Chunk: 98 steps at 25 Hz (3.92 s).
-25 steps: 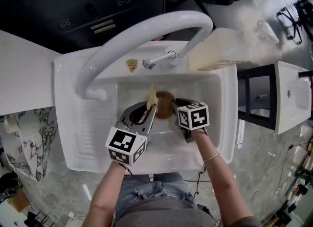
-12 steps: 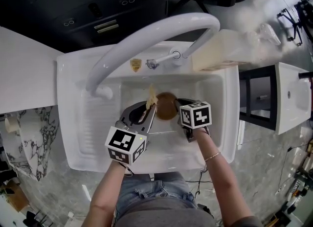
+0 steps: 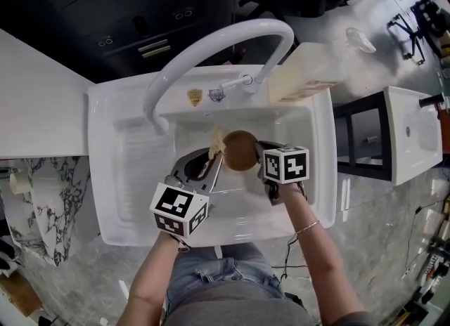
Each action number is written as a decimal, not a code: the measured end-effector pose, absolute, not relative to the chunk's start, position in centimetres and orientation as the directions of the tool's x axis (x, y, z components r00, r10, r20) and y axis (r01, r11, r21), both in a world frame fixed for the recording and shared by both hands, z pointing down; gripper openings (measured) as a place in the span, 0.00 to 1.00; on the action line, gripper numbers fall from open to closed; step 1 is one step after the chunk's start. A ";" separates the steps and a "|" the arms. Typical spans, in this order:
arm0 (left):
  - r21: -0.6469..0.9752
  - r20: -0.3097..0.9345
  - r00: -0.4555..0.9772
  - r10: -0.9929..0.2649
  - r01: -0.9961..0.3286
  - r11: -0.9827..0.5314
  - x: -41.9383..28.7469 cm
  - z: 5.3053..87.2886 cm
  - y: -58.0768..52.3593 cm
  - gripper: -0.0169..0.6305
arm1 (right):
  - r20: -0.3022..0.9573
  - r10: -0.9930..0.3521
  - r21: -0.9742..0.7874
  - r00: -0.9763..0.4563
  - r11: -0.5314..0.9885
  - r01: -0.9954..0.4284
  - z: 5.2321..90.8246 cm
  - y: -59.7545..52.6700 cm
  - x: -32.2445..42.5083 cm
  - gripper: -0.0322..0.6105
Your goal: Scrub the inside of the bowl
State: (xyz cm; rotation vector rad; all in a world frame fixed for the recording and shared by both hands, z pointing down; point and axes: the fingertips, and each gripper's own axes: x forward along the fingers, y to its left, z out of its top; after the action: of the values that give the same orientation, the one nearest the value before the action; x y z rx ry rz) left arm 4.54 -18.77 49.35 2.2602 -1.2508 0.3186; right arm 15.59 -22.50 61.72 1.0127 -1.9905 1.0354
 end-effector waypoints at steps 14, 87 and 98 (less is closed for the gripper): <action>0.235 0.350 0.609 -0.712 -0.793 -0.563 5.0 43.5 -15.5 0.10 | 0.696 -0.614 -0.208 -0.373 0.325 -0.923 50.9 -21.3 18.3 0.08; -0.108 0.844 0.514 -0.153 -0.116 -0.987 10.9 48.5 -5.4 0.09 | 0.588 -0.718 0.163 -0.372 0.556 -0.815 44.0 -13.5 10.7 0.09; -0.087 0.862 0.483 -0.151 -0.153 -0.984 7.8 48.2 -4.6 0.09 | 0.605 -0.691 0.099 -0.395 0.557 -0.825 45.4 -14.3 9.8 0.08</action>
State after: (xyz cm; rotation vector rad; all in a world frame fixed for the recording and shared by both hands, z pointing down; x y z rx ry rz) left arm 7.82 -4.58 48.21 2.7039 -0.2767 1.5723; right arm 9.77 -14.34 45.41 1.2120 -2.1920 0.2888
